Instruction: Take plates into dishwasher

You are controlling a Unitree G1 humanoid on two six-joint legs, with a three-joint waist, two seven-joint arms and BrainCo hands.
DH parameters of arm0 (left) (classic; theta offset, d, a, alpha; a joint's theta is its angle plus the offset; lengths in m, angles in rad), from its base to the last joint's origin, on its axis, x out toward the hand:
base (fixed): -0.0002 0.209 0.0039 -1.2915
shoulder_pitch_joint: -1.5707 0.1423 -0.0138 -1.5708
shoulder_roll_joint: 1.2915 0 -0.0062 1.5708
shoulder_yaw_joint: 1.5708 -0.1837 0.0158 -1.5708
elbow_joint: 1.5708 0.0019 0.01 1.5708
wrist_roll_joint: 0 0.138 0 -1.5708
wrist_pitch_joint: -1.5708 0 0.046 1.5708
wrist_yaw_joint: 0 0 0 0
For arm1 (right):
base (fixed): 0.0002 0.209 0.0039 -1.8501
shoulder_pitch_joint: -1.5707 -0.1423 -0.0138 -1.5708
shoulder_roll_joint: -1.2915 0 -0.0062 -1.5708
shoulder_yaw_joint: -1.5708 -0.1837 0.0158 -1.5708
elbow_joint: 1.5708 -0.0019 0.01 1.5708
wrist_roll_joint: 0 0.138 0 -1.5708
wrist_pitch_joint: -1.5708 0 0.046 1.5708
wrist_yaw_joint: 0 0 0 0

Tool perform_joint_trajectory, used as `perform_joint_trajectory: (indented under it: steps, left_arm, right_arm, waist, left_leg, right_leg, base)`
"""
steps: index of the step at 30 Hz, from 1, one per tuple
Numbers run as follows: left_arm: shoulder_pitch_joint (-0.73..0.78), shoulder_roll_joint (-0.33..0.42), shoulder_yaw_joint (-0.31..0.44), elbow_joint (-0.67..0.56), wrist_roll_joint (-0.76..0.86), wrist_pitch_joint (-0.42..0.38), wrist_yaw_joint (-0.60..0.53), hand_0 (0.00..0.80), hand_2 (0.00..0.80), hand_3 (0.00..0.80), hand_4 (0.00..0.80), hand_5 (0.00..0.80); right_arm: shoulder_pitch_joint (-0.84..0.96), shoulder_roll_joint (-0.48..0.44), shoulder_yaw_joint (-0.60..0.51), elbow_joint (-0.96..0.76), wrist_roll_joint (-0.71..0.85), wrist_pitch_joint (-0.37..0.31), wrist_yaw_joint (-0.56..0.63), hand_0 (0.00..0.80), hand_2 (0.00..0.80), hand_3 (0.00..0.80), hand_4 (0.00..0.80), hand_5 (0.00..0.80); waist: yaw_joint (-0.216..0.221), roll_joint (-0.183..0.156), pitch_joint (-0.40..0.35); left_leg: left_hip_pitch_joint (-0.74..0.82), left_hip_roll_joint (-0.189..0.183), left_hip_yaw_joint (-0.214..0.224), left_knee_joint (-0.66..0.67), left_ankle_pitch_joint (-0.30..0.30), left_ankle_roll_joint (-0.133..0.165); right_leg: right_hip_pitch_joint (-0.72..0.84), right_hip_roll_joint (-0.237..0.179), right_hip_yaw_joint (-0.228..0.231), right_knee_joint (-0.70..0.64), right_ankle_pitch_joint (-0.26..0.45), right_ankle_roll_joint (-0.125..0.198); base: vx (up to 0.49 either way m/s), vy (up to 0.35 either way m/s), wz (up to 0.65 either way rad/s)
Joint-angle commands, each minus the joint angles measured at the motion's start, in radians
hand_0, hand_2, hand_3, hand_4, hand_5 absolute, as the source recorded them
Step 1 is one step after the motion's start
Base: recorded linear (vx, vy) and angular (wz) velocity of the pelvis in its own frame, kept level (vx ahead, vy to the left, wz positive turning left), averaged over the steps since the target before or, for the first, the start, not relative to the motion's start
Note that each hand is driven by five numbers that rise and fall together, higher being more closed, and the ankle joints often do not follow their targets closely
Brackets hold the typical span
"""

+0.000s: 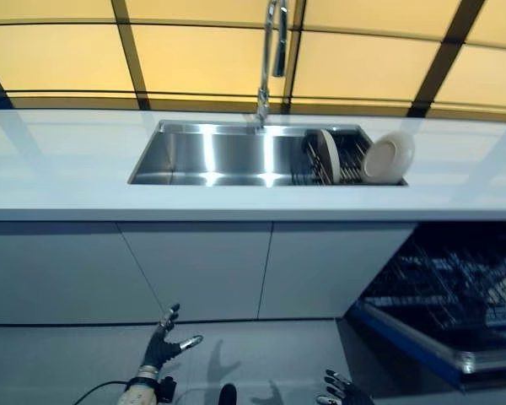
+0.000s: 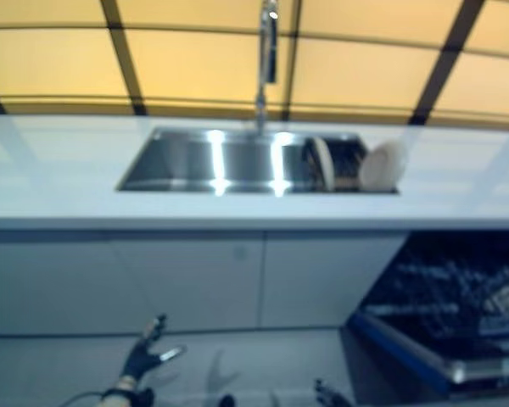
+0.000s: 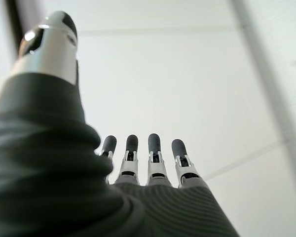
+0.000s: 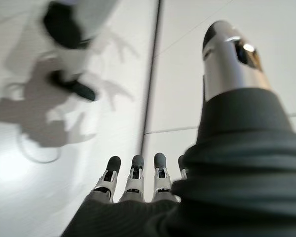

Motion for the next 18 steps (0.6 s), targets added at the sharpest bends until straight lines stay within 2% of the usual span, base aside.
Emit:
perform_joint_trajectory:
  steps: [1,5,7,8,10,13,14,15,16,17,18]
  left_arm:
    - [-0.011,0.032,0.023,-0.090,-0.030,-0.055,-0.042,0.000,0.000,0.000,0.000,0.000]
    - [-0.057,0.055,0.073,-0.142,-0.175,0.006,-0.092,0.000,0.000,0.000,0.000,0.000]
    - [-0.055,0.052,0.096,-0.171,-0.179,0.012,-0.109,0.000,0.000,0.000,0.000,0.000]
    - [-0.047,0.055,0.114,-0.207,-0.179,0.015,-0.113,0.000,0.000,0.000,0.000,0.000]
    - [-0.033,0.061,0.144,-0.260,-0.183,0.042,-0.125,0.000,0.000,0.000,0.000,0.000]
    - [-0.015,0.063,0.181,-0.313,-0.212,0.087,-0.148,0.000,0.000,0.000,0.000,0.000]
    - [-0.014,0.064,0.201,-0.336,-0.220,0.129,-0.163,0.000,0.000,0.000,0.000,0.000]
    - [-0.013,0.065,0.207,-0.349,-0.210,0.152,-0.162,0.000,0.000,0.000,0.000,0.000]
    - [-0.014,0.068,0.206,-0.356,-0.207,0.163,-0.154,0.000,0.000,0.000,0.000,0.000]
    - [-0.019,0.076,0.205,-0.376,-0.205,0.201,-0.138,0.000,0.000,0.000,0.000,0.000]
    - [-0.019,0.078,0.208,-0.385,-0.206,0.216,-0.136,0.000,0.000,0.000,0.000,0.000]
  right_arm:
    - [-0.001,-0.042,-0.036,-0.147,0.055,-0.045,-0.007,0.000,0.000,0.000,0.000,0.000]
    - [0.014,-0.047,-0.060,-0.286,0.099,-0.048,-0.024,0.000,0.000,0.000,0.000,0.000]
    - [0.026,-0.044,-0.077,-0.354,0.113,-0.052,-0.031,0.000,0.000,0.000,0.000,0.000]
    - [0.040,-0.041,-0.099,-0.419,0.141,-0.074,-0.055,0.000,0.000,0.000,0.000,0.000]
    - [0.050,-0.035,-0.142,-0.463,0.176,-0.080,-0.057,0.000,0.000,0.000,0.000,0.000]
    - [0.051,-0.029,-0.191,-0.503,0.184,-0.105,-0.094,0.000,0.000,0.000,0.000,0.000]
    - [0.055,-0.027,-0.224,-0.525,0.172,-0.103,-0.144,0.000,0.000,0.000,0.000,0.000]
    - [0.054,-0.030,-0.235,-0.534,0.170,-0.100,-0.173,0.000,0.000,0.000,0.000,0.000]
    - [0.055,-0.033,-0.241,-0.542,0.168,-0.092,-0.187,0.000,0.000,0.000,0.000,0.000]
    - [0.061,-0.043,-0.259,-0.558,0.145,-0.069,-0.244,0.000,0.000,0.000,0.000,0.000]
    - [0.062,-0.047,-0.264,-0.559,0.142,-0.064,-0.256,0.000,0.000,0.000,0.000,0.000]
  waist:
    - [-0.009,0.013,-0.042]
    - [-0.040,0.013,-0.057]
    - [-0.052,0.013,-0.063]
    - [-0.063,0.014,-0.069]
    - [-0.067,0.016,-0.079]
    - [-0.062,0.024,-0.094]
    - [-0.068,0.049,-0.102]
    - [-0.076,0.062,-0.103]
    - [-0.086,0.069,-0.102]
    - [-0.114,0.075,-0.099]
    - [-0.121,0.074,-0.098]
  left_leg:
    - [-0.128,0.037,-0.069,0.020,0.039,-0.040]
    - [-0.111,0.035,-0.046,0.024,0.015,-0.029]
    - [-0.102,0.033,-0.037,0.024,0.005,-0.024]
    - [-0.092,0.030,-0.032,0.024,-0.004,-0.018]
    - [-0.088,0.020,-0.030,0.028,-0.014,-0.008]
    - [-0.076,0.010,-0.018,0.019,-0.020,0.009]
    - [-0.046,0.023,0.010,0.001,-0.029,0.024]
    - [-0.024,0.031,0.020,-0.014,-0.030,0.027]
    - [-0.008,0.035,0.026,-0.023,-0.032,0.027]
    - [0.034,0.035,0.033,-0.048,-0.034,0.025]
    - [0.047,0.033,0.035,-0.056,-0.033,0.024]
  right_leg:
    - [0.024,-0.040,-0.024,-0.007,0.215,0.054]
    - [-0.014,-0.072,-0.026,0.022,0.272,0.070]
    - [-0.026,-0.082,-0.022,0.032,0.299,0.074]
    - [-0.040,-0.087,-0.015,0.051,0.320,0.077]
    - [-0.039,-0.094,-0.007,0.073,0.344,0.077]
    - [-0.050,-0.117,-0.014,0.179,0.433,0.083]
    - [-0.101,-0.116,-0.023,0.348,0.475,0.088]
    - [-0.135,-0.104,-0.021,0.415,0.478,0.082]
    - [-0.162,-0.078,-0.021,0.441,0.471,0.082]
    - [-0.237,-0.030,-0.040,0.479,0.450,0.079]
    - [-0.255,-0.023,-0.050,0.477,0.444,0.077]
  base:
    - [0.075,0.097,-0.22]
    - [0.107,0.102,-0.15]
    - [0.114,0.092,-0.19]
    - [0.131,0.114,-0.19]
    - [0.109,0.122,-0.11]
    - [0.072,0.146,-0.15]
    - [0.153,0.274,-0.24]
    - [0.171,0.274,-0.23]
    - [0.211,0.220,-0.08]
    - [0.187,0.161,0.02]
    - [0.267,0.146,0.17]
